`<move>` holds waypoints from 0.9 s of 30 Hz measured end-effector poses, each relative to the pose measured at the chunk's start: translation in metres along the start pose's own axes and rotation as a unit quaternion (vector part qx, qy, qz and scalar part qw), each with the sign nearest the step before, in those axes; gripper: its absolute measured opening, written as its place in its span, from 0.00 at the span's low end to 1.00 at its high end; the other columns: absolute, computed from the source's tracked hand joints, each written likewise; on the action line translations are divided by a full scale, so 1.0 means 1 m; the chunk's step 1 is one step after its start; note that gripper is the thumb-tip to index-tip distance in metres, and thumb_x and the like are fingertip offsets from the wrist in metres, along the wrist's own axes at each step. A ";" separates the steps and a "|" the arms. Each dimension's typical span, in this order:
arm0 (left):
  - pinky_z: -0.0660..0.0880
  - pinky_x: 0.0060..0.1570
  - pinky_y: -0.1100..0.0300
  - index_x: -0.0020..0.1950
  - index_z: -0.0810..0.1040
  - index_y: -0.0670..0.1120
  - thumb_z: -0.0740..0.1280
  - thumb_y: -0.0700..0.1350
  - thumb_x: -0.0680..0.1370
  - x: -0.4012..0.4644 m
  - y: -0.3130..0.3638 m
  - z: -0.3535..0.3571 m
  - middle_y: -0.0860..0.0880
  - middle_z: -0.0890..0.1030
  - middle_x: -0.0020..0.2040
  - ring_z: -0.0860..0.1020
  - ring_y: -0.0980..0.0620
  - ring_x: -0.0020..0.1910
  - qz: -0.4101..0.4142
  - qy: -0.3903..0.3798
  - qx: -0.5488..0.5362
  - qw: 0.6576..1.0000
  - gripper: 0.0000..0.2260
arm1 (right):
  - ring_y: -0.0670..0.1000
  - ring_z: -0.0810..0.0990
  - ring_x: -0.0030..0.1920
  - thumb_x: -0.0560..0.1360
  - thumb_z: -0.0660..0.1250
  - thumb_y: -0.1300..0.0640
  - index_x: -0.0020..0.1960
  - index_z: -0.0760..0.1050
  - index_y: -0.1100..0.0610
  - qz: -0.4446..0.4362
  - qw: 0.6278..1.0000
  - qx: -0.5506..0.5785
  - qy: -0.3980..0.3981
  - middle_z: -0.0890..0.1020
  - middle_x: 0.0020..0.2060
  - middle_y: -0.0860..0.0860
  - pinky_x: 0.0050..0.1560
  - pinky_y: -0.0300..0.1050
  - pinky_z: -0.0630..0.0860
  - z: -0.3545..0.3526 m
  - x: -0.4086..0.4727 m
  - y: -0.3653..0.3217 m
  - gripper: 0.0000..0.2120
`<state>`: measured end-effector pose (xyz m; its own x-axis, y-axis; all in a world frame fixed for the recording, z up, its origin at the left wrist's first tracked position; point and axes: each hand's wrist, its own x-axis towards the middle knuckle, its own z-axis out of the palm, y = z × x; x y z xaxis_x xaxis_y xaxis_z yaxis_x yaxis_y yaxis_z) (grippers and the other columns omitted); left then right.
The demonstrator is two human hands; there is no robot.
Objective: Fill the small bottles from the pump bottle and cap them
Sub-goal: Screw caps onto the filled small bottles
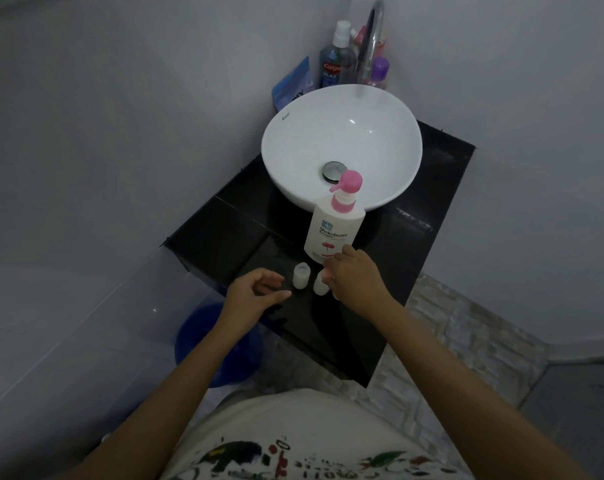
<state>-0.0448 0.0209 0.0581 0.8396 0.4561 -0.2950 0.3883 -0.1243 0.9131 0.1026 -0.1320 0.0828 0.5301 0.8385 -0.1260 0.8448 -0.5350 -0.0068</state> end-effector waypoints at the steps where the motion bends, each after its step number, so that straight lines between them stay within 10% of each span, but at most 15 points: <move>1: 0.77 0.45 0.65 0.53 0.80 0.47 0.75 0.42 0.70 0.005 -0.002 0.002 0.51 0.81 0.50 0.80 0.53 0.48 -0.001 0.000 0.010 1.000 0.12 | 0.54 0.72 0.54 0.77 0.59 0.52 0.55 0.75 0.57 0.003 1.000 0.000 0.000 0.81 0.51 0.54 0.49 0.45 0.65 0.002 0.000 0.001 0.12; 9: 0.70 0.46 0.68 0.64 0.74 0.48 0.79 0.41 0.65 0.047 -0.014 0.026 0.51 0.74 0.56 0.74 0.54 0.52 0.013 -0.012 0.115 0.993 0.29 | 0.52 0.73 0.52 0.75 0.65 0.45 0.62 0.75 0.54 0.073 0.987 0.106 0.091 0.80 0.50 0.50 0.47 0.43 0.62 -0.005 -0.015 0.011 0.19; 15: 0.71 0.49 0.61 0.58 0.77 0.48 0.77 0.42 0.67 0.062 -0.022 0.039 0.50 0.75 0.55 0.75 0.53 0.52 0.018 -0.017 0.123 0.992 0.21 | 0.50 0.76 0.48 0.74 0.68 0.48 0.55 0.79 0.54 0.216 0.933 0.246 0.152 0.82 0.44 0.50 0.51 0.48 0.74 -0.007 -0.055 0.039 0.14; 27: 0.73 0.60 0.55 0.60 0.76 0.47 0.74 0.42 0.72 0.033 -0.017 0.034 0.49 0.79 0.57 0.76 0.50 0.59 0.009 0.001 0.060 0.998 0.17 | 0.55 0.78 0.47 0.73 0.67 0.47 0.50 0.74 0.59 0.298 0.932 0.181 -0.103 0.78 0.50 0.57 0.44 0.48 0.75 0.040 -0.084 0.045 0.15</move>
<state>-0.0106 0.0084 0.0232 0.8463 0.4543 -0.2781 0.4155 -0.2365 0.8783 0.0928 -0.2305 0.0531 0.8399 0.3641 -0.4025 0.3052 -0.9301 -0.2044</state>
